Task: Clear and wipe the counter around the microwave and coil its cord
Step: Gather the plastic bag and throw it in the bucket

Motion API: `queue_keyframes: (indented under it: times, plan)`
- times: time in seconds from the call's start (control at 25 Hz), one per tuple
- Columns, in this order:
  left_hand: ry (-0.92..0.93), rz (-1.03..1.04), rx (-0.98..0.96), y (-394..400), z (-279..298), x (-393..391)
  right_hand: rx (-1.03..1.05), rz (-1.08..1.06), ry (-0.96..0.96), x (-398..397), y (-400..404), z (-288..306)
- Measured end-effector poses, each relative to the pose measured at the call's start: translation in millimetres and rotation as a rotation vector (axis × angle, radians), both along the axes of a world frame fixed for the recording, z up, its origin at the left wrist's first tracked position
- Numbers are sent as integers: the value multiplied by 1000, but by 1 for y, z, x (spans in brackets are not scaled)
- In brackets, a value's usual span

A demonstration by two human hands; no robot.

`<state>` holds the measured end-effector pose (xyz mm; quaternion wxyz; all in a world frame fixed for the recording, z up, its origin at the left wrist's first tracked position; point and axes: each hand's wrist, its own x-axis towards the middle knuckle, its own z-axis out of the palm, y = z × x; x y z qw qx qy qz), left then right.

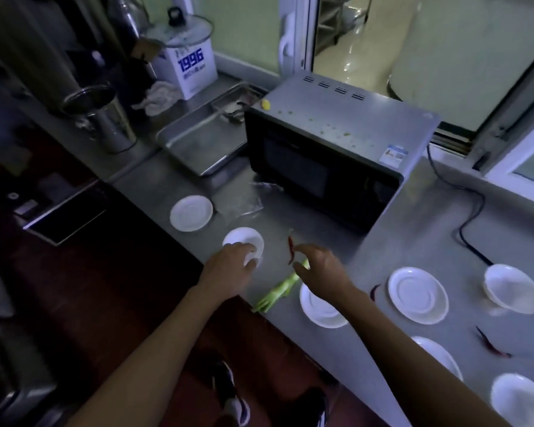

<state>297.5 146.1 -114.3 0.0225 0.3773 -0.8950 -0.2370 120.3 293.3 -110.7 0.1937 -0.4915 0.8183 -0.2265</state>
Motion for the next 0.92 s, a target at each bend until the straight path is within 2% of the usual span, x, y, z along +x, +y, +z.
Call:
queue_keyframes:
  times: [0.24,0.52,0.92]
  plan:
    - [15,-56,-19,-80,6,27,18,6,57,28,-82,12]
    - [149,-9,-32,-178,26,59,-37,-91,102,66,-174,43]
    - [233,-58,-127,-281,84,84,-125,-40,153,96,-264,77]
